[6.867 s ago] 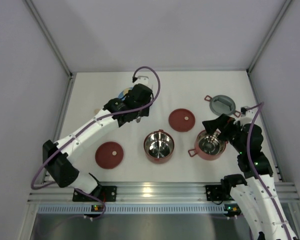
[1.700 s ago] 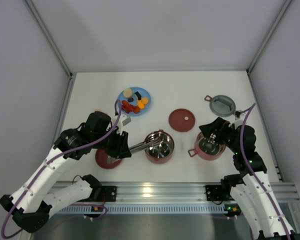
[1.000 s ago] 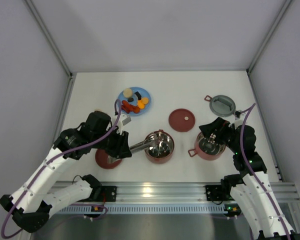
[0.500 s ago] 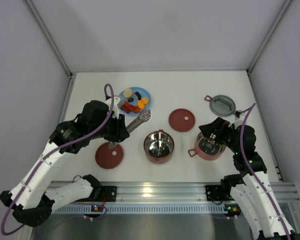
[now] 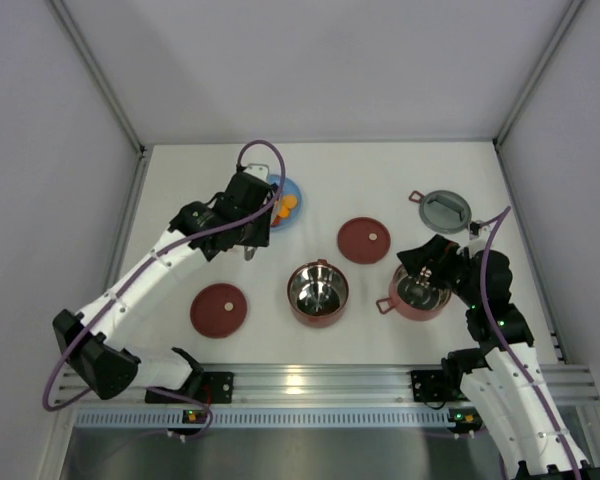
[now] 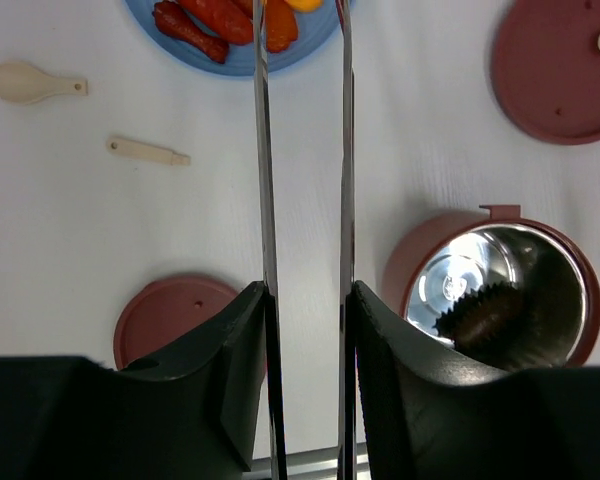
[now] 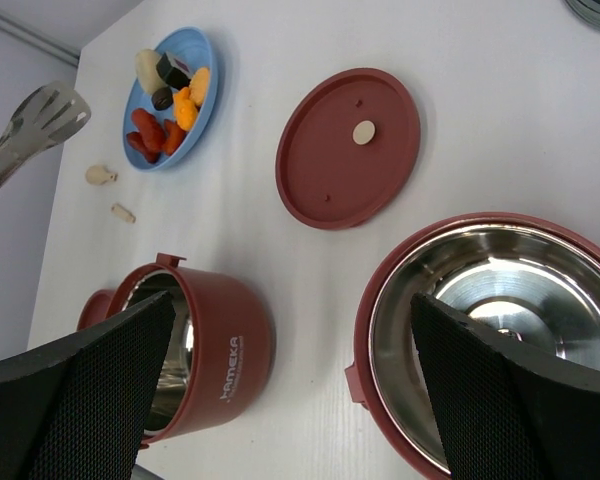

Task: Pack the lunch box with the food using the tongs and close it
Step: Pick up the fake food from the plate.

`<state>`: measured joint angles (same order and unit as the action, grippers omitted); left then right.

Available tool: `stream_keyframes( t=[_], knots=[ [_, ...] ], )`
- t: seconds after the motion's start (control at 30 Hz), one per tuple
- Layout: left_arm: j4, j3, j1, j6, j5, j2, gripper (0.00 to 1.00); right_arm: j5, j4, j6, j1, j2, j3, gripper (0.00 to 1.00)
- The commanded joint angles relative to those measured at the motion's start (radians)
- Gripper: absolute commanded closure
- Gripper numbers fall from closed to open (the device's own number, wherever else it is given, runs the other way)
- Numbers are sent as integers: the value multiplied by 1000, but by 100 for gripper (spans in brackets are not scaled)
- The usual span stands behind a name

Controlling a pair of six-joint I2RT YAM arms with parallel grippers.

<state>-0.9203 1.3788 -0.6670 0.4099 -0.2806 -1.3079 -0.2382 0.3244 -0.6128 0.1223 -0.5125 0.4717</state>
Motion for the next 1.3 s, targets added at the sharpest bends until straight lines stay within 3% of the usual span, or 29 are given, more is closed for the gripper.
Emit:
stream_keyframes(
  t=[0.0,0.17,0.47,0.8,1.27],
  knots=[
    [77,68,-2,17,-110,-42,57,-18,-48,8,-12,8,45,1],
    [58,75,3,30,-172,-114,56,-24,-44,10,-13,14,45,1],
    [66,40,46,35,-157,-192,57,-32,-44,10,-12,25,30,1],
    [124,-21,127,15,-63,-232,57,-33,-41,13,-12,25,24,1],
    [141,-21,152,10,-38,-303,58,-32,-36,27,-13,26,19,1]
  ],
)
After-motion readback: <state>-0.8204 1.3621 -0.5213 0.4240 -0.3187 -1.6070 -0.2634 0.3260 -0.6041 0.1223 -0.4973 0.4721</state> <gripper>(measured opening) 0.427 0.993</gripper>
